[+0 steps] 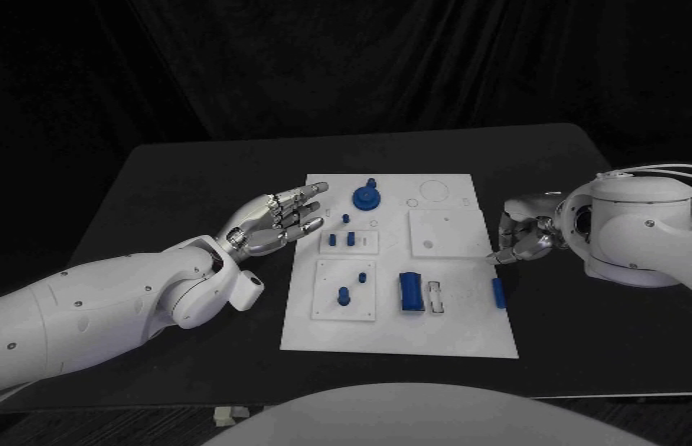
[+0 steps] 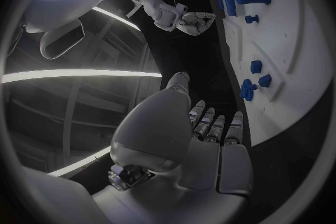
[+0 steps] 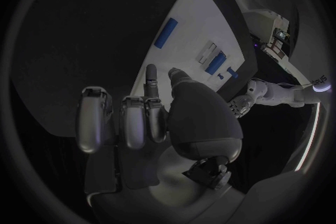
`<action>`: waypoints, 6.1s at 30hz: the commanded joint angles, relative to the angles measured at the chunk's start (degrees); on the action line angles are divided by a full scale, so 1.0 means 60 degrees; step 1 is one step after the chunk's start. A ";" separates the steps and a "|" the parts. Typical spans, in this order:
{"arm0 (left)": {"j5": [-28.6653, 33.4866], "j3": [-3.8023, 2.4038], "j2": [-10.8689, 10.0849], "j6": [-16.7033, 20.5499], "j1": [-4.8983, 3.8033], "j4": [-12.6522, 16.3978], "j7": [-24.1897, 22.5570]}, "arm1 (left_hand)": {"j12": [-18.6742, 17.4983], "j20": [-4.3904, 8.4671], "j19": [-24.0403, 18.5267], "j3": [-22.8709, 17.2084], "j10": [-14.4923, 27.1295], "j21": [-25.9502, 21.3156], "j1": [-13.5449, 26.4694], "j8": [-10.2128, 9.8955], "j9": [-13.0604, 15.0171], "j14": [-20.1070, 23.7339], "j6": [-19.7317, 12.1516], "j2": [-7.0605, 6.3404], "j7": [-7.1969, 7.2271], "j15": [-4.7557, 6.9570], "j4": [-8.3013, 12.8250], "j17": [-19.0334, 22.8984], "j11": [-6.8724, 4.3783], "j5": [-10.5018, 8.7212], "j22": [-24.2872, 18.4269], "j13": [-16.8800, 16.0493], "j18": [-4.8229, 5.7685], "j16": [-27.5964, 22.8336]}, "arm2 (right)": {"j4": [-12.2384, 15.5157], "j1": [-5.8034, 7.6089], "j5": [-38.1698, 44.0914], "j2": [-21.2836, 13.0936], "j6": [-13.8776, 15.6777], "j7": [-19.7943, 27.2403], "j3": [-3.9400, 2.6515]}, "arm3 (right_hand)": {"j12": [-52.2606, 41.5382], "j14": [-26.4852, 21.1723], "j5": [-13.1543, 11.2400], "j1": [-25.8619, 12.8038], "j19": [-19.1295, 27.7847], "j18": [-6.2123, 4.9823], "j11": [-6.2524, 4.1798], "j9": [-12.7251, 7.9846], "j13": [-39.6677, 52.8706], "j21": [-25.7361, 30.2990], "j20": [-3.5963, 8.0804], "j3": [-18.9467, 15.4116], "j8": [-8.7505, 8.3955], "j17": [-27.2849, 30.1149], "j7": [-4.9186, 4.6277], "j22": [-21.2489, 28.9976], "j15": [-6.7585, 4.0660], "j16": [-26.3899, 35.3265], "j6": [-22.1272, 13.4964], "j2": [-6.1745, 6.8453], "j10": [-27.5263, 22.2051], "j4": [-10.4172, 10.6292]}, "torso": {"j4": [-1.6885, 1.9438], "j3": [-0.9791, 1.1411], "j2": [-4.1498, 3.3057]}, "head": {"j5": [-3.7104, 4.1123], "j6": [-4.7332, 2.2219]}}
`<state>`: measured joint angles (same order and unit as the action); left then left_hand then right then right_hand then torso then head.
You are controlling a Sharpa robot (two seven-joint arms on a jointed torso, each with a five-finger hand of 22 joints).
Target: Assemble the parts on the task board
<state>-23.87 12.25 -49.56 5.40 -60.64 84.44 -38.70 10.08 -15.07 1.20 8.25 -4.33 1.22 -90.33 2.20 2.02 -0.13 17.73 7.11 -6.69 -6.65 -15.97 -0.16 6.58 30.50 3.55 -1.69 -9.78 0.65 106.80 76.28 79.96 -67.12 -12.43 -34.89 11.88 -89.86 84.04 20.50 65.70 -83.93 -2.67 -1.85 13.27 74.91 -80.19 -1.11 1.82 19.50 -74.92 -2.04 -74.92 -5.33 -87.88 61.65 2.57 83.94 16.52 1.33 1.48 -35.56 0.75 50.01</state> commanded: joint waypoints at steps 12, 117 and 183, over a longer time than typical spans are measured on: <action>-0.0119 -0.0010 0.0067 -0.0123 0.0010 -0.0004 -0.1251 | -0.0047 -0.0229 0.0010 -0.0104 -0.0007 -0.0019 -0.0249 -0.0036 -0.0004 -0.0053 -0.0047 -0.0002 -0.0167 -0.0252 0.0075 -0.0028 0.0217 0.0150 0.0020 -0.0001 -0.0081 0.0042 | -0.0208 -0.0010 -0.0084 0.0172 -0.1170 -0.0336 0.0003 | -0.0024 0.0789 -0.1519 -0.1264 -0.0502 0.0056 -0.0076 0.0294 0.2514 0.0188 0.0074 -0.0474 -0.0435 -0.1527 -0.0039 -0.1996 -0.0059 0.0116 0.0119 -0.0340 0.1009 0.0010 | 0.0002 0.0000 0.0000 | 0.0172 -0.0002; -0.0119 -0.0010 0.0222 -0.0608 0.0011 -0.0096 -0.0765 | -0.0142 -0.0305 0.0071 -0.0305 0.0044 0.0022 -0.0556 -0.0043 -0.0009 -0.0079 -0.0162 0.0047 -0.0446 -0.0415 0.0324 -0.0039 0.0398 0.0308 0.0105 0.0007 -0.0026 0.0079 | 0.0317 -0.0895 -0.2603 -0.0430 0.2114 -0.0308 -0.0002 | -0.0024 0.0342 0.3077 0.0538 0.0112 -0.0478 -0.0246 0.2913 0.2514 0.3502 0.0215 0.1423 0.0258 0.0955 0.0143 -0.1027 -0.0211 0.1763 -0.0469 -0.0189 0.1009 -0.1516 | -0.0007 0.0000 0.0003 | 0.0229 -0.0002; -0.0120 -0.0010 0.0222 -0.0865 0.0012 -0.0088 -0.0547 | -0.0164 -0.0312 0.0092 -0.0355 0.0059 0.0035 -0.0607 -0.0047 -0.0012 -0.0079 -0.0209 0.0066 -0.0466 -0.0439 0.0387 -0.0040 0.0433 0.0329 0.0129 0.0009 -0.0001 0.0079 | 0.0343 -0.1615 -0.3860 0.0944 0.3843 -0.0191 0.0008 | 0.0410 0.0289 0.2885 -0.0057 0.0205 -0.0566 -0.0159 0.3102 0.2170 0.4138 0.0153 0.1656 0.0301 0.1263 0.0046 -0.0855 -0.0142 0.2021 -0.0791 -0.0166 0.0809 -0.1206 | -0.0001 -0.0001 -0.0001 | 0.0225 -0.0002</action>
<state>-24.72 12.24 -48.30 0.89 -60.63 83.81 -38.84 9.48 -16.58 1.69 6.21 -3.98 1.22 -93.34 2.21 2.03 -0.64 16.99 7.41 -8.20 -8.81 -13.91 -0.31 8.71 32.11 4.24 -1.69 -9.75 0.87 108.56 66.74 57.07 -61.32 9.80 -35.84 11.94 -87.67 84.04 38.05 65.86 -83.01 -5.39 -2.93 31.80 74.94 -55.67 -0.20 11.89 21.03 -67.36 -1.95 -74.93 -6.11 -76.09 57.22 1.51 83.82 9.00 1.33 1.49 -35.56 2.13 50.01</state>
